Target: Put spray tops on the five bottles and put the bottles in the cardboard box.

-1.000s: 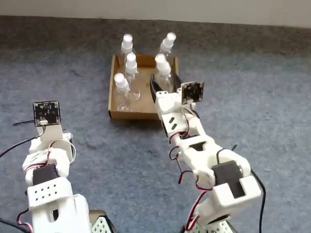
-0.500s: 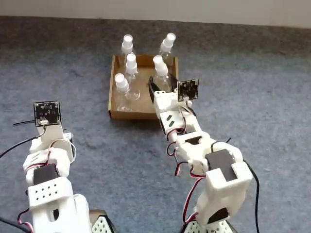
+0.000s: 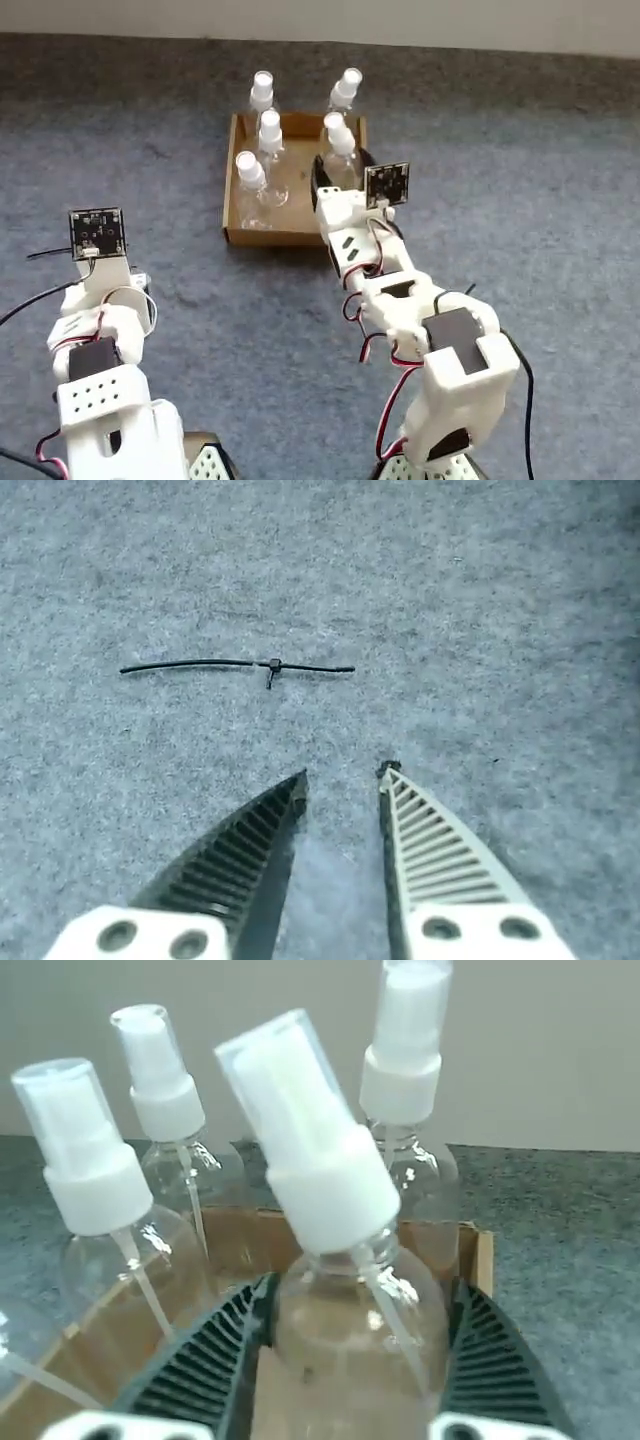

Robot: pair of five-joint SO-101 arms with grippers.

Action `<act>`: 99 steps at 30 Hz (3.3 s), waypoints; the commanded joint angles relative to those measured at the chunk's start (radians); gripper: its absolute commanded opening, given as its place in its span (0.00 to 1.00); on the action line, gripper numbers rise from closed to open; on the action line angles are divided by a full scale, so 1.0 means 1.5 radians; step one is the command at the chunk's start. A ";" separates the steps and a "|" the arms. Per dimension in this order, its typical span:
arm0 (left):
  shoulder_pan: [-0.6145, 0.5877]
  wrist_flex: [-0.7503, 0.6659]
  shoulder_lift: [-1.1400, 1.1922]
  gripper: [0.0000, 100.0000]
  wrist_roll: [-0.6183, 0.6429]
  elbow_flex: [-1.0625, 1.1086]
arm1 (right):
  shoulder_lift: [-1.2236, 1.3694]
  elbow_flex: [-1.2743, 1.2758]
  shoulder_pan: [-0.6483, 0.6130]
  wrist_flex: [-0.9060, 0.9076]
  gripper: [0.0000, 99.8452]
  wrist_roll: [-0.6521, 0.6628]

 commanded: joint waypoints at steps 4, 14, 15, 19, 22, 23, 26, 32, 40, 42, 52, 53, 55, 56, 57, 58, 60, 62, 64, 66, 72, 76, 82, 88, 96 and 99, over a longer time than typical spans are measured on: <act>0.011 -0.012 -0.012 0.12 -0.002 -0.005 | -0.008 -0.032 -0.016 -0.015 0.21 0.053; 0.011 -0.012 -0.012 0.12 -0.002 -0.005 | -0.009 -0.033 -0.020 -0.013 0.21 0.054; 0.011 -0.012 -0.012 0.12 -0.002 -0.005 | -0.009 -0.033 -0.022 -0.013 0.21 0.054; 0.011 -0.012 -0.011 0.12 -0.002 -0.005 | -0.009 -0.033 -0.021 -0.013 0.27 0.054; 0.011 -0.012 -0.011 0.12 -0.002 -0.005 | -0.009 -0.032 -0.021 -0.012 0.33 0.054; 0.011 -0.012 -0.010 0.12 -0.002 -0.005 | -0.009 -0.032 -0.021 -0.012 0.33 0.054; 0.011 -0.012 -0.009 0.12 -0.002 -0.005 | -0.011 -0.033 -0.019 -0.012 0.33 0.054; 0.011 -0.012 -0.008 0.12 -0.002 -0.005 | -0.096 -0.030 -0.006 0.028 0.33 0.050; 0.011 -0.012 -0.008 0.12 -0.002 -0.005 | -0.241 -0.096 -0.006 0.252 0.33 0.024; 0.011 -0.012 -0.008 0.12 -0.002 -0.005 | -0.270 -0.128 -0.007 0.296 0.33 0.024; 0.011 -0.012 -0.008 0.12 -0.002 -0.004 | -0.448 -0.259 -0.007 0.567 0.33 0.024; 0.011 -0.012 -0.008 0.12 -0.002 -0.004 | -0.474 -0.259 -0.009 0.591 0.33 0.024; 0.012 -0.012 -0.008 0.12 -0.002 -0.004 | -0.527 -0.250 -0.022 0.634 0.33 0.024; 0.012 -0.012 -0.008 0.12 -0.001 -0.004 | -0.555 -0.232 -0.026 0.656 0.33 0.024; 0.012 -0.012 -0.008 0.12 -0.001 -0.004 | -0.583 -0.210 -0.028 0.674 0.33 0.024; 0.012 -0.012 -0.008 0.12 0.000 -0.004 | -0.611 -0.187 -0.030 0.686 0.33 0.024; 0.012 -0.013 -0.012 0.12 0.000 0.002 | -0.667 -0.142 -0.040 0.699 0.29 0.026; 0.012 -0.030 -0.012 0.12 0.000 0.007 | -0.725 -0.087 -0.042 0.714 0.23 0.027; 0.011 -0.053 -0.012 0.12 0.000 0.017 | -0.783 -0.029 -0.043 0.721 0.15 0.027; 0.011 -0.085 -0.012 0.12 0.000 0.031 | -0.842 0.036 -0.042 0.721 0.08 0.027; 0.006 -0.111 -0.012 0.12 -0.001 0.040 | -1.048 0.219 -0.041 0.764 0.00 0.028; 0.006 -0.110 -0.013 0.12 -0.002 0.034 | -1.189 0.296 -0.040 0.896 0.00 0.028; 0.010 -0.049 -0.013 0.12 -0.002 -0.036 | -1.400 0.412 0.017 1.050 0.00 0.028; 0.011 0.038 -0.013 0.12 0.000 -0.098 | -1.383 0.450 0.075 1.118 0.00 0.028; 0.015 0.035 -0.013 0.12 -0.003 -0.023 | -1.386 0.584 0.082 1.126 0.00 0.028; 0.047 -0.040 -0.013 0.12 -0.003 0.042 | -1.385 0.614 0.082 1.128 0.00 0.028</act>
